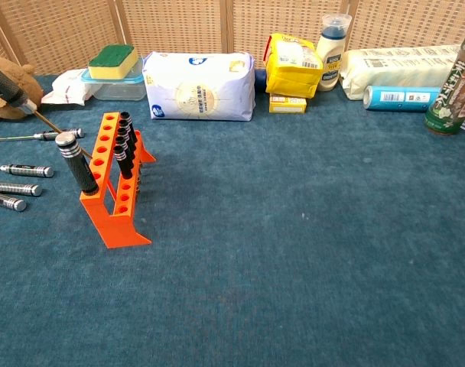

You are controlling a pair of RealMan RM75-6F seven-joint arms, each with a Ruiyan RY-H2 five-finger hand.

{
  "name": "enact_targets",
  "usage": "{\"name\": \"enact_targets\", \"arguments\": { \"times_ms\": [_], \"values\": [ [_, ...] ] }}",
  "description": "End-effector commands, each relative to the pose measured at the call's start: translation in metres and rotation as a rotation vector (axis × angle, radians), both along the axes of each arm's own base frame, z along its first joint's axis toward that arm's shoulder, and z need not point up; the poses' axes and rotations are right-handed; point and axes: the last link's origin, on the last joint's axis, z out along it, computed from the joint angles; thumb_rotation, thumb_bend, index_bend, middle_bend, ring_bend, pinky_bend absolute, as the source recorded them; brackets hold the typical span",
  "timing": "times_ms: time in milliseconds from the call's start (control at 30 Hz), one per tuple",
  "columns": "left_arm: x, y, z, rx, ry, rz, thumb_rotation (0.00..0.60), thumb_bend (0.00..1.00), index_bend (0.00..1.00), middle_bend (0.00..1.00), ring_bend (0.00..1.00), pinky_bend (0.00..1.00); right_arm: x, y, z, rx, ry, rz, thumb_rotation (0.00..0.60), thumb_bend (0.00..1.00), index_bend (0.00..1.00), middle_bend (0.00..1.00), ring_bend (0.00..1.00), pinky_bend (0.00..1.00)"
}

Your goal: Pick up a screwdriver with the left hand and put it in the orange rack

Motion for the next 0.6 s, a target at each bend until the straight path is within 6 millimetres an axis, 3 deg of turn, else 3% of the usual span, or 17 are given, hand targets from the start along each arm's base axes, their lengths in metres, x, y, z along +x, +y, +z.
{"name": "enact_targets", "arguments": {
  "times_ms": [33, 600],
  "values": [
    [-0.0006, 0.0014, -0.0017, -0.005, 0.003, 0.013, 0.6, 0.42, 0.57, 1.0, 0.91, 0.98, -0.0002, -0.0001, 0.0005, -0.001, -0.001, 0.0, 0.6, 0.01, 0.04, 0.02, 0.02, 0.0],
    [-0.0031, 0.0047, -0.0088, -0.052, -0.026, 0.036, 0.6, 0.43, 0.57, 1.0, 0.91, 0.98, -0.0003, -0.0002, 0.0008, 0.002, -0.006, 0.0, 0.6, 0.01, 0.04, 0.02, 0.02, 0.0]
  ]
}}
